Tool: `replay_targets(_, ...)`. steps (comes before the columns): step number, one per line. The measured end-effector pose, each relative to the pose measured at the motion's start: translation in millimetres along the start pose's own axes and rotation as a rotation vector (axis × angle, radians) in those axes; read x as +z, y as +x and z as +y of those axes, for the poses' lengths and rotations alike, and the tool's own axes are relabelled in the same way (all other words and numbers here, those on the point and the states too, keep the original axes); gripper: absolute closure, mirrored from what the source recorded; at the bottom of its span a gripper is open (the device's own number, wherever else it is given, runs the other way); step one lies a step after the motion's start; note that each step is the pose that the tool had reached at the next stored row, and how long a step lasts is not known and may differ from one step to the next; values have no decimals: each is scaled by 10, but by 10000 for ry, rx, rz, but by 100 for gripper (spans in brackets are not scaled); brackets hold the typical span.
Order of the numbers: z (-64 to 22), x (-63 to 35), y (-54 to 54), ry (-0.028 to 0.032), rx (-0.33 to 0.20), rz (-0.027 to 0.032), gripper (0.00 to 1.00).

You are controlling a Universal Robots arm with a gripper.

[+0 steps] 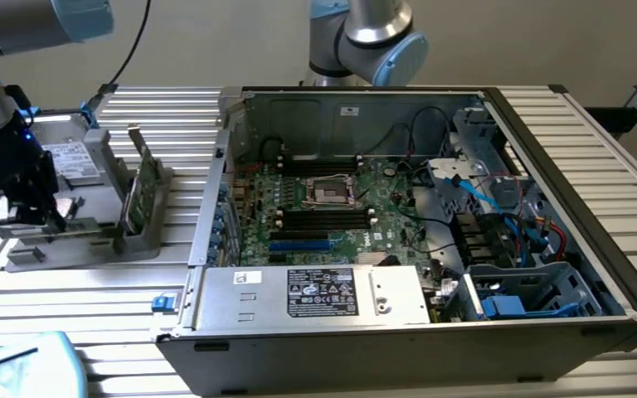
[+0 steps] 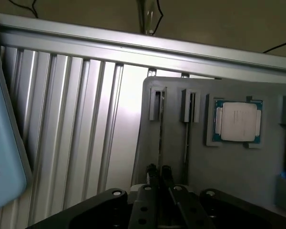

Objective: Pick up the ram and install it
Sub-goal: 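Pick up the ram and move it above insertion slot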

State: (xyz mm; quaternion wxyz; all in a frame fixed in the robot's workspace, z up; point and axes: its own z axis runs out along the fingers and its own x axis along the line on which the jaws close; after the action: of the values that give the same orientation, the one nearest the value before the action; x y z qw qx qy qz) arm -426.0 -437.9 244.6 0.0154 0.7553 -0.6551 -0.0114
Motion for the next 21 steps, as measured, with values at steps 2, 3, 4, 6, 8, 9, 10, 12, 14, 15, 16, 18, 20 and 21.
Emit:
replay_targets(2,2,-85,0,-2,0,-1,86)
replay_targets(3,-2,-130,0,-8,1,-1,86)
replay_targets(4,-10,-171,2,-13,1,-2,86)
replay_targets(6,-35,-245,6,-25,1,-5,86)
replay_targets(8,-66,-316,11,-46,0,-8,86)
replay_targets(9,-83,-344,14,-57,0,-10,86)
replay_targets(10,-103,-367,17,-69,0,-14,86)
replay_targets(12,-146,-385,25,-84,-1,-30,86)
replay_targets(14,-192,-390,32,-82,-2,-51,86)
replay_targets(15,-213,-393,35,-81,-3,-60,86)
replay_targets(16,-238,-400,39,-80,-3,-65,86)
replay_targets(18,-279,-438,46,-82,-3,-70,86)
replay_targets(20,-314,-518,52,-95,-3,-71,86)
replay_targets(21,-332,-564,55,-104,-2,-73,86)
